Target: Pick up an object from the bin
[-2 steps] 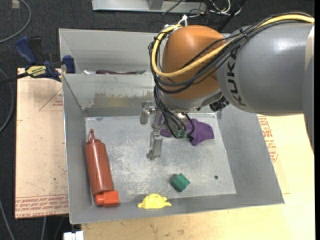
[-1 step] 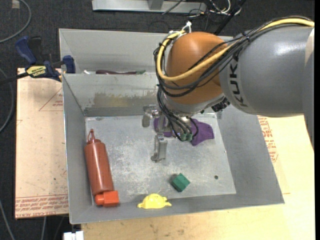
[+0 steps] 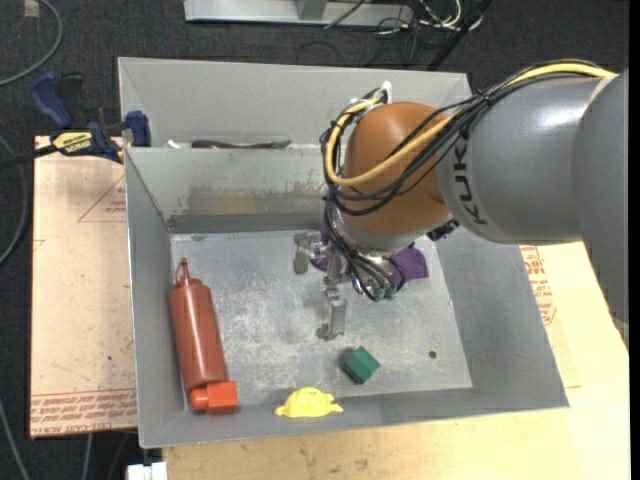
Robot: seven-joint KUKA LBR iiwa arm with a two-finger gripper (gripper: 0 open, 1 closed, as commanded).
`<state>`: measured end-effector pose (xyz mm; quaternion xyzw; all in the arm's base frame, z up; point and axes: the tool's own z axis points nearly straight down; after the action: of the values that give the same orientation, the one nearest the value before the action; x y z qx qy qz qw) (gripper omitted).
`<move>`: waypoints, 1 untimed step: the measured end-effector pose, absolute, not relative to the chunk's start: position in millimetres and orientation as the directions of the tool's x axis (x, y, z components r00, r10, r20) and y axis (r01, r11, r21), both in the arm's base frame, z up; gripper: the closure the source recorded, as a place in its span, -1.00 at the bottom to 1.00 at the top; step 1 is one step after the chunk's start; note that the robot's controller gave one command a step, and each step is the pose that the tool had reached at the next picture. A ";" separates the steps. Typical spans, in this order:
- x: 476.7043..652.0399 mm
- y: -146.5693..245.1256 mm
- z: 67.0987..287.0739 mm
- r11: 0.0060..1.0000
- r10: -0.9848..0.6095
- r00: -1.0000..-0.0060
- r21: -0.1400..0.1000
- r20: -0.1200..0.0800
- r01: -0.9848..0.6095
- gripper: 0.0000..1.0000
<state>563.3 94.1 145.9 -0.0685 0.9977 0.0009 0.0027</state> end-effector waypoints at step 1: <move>561.4 67.5 130.5 0.993 -0.120 -0.993 0.004 0.013 -0.120 -1.00</move>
Offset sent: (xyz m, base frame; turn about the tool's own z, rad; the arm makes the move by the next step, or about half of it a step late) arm 0.0591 -0.0892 0.0756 -0.4213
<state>561.4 67.5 130.5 -0.0599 0.9982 0.0015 -0.0066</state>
